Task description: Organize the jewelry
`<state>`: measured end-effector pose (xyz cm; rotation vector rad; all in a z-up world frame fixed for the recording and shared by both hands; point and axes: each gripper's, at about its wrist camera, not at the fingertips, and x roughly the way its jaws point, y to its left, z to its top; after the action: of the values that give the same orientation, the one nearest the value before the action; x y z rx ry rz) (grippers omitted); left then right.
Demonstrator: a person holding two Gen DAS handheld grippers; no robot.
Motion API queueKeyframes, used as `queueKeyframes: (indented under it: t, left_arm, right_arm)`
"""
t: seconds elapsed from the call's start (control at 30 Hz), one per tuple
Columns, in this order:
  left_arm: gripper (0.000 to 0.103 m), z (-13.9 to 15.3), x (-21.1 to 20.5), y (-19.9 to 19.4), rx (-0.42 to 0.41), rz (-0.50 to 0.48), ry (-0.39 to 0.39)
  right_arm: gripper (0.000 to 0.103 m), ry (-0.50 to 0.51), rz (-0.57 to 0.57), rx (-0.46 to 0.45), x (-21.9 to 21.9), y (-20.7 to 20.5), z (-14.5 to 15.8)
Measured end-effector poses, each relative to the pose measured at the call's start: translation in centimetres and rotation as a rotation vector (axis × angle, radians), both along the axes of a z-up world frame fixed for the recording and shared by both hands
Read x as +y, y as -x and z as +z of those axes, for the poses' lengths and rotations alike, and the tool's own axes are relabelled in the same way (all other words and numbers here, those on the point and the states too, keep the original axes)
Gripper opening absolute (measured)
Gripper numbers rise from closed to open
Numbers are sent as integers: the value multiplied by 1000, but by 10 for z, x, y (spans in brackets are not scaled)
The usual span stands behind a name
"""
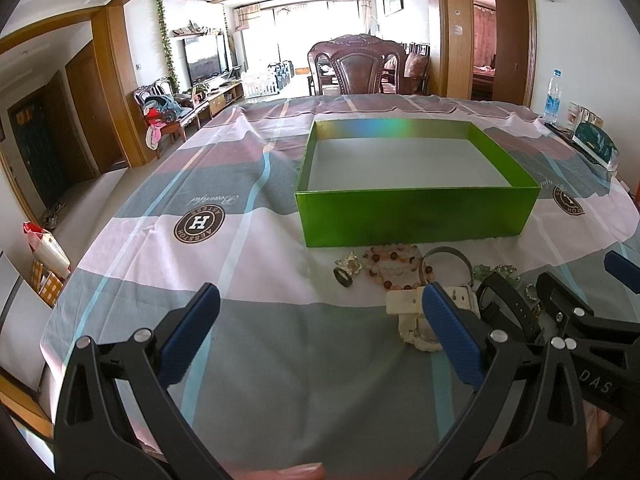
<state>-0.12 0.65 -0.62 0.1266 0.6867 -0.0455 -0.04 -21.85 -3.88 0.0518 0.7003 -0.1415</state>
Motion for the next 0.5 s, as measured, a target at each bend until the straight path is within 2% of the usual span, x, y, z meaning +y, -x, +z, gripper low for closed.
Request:
queueKeyframes:
  t: [0.5]
  left_arm:
    - [100,-6,-4,-6,44,2,-7]
  right_arm:
    - [101,12,6,30,-3,5,-7]
